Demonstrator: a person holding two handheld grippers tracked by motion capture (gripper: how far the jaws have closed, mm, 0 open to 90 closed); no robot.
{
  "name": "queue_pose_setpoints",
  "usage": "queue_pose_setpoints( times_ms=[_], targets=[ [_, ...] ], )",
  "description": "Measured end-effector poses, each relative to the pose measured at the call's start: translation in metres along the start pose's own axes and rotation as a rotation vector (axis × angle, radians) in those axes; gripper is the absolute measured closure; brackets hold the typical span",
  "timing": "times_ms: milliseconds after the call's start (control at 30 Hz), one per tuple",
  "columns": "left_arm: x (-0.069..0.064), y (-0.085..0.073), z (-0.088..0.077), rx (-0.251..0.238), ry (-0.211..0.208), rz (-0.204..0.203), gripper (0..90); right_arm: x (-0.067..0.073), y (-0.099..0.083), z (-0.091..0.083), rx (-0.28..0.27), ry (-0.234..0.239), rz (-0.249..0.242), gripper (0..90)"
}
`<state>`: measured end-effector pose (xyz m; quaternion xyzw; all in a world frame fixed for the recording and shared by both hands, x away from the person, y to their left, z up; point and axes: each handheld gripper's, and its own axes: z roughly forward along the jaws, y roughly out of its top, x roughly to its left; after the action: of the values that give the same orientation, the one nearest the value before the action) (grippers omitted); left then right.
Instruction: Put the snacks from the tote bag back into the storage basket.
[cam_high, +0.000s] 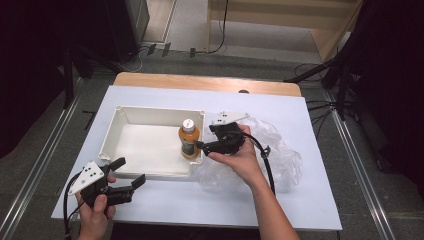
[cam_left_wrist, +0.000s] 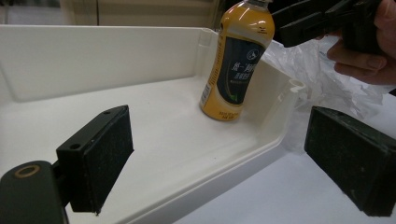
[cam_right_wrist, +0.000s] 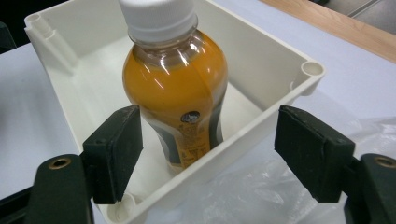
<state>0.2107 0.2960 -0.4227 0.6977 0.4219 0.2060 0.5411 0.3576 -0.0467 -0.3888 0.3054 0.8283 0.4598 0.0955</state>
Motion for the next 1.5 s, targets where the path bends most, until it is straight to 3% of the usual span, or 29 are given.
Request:
queue_pose_setpoints(
  times_ms=[633, 1267, 1367, 1500],
  targets=[
    [0.006, 0.004, 0.006, -0.010, 0.005, -0.011, 8.1, -0.017, -0.022, -0.038, -0.055, -0.043, 0.059, 23.6],
    [0.006, 0.005, 0.016, 0.007, 0.019, -0.010, 8.1, -0.031, -0.063, -0.096, -0.107, -0.114, 0.102, 24.1],
    [0.006, 0.005, 0.017, 0.011, 0.018, -0.009, 8.1, -0.031, -0.071, -0.103, -0.122, -0.154, 0.097, 26.3],
    [0.006, 0.005, 0.017, 0.010, 0.017, -0.010, 8.1, -0.035, -0.080, -0.111, -0.132, -0.165, 0.112, 26.2]
  ],
)
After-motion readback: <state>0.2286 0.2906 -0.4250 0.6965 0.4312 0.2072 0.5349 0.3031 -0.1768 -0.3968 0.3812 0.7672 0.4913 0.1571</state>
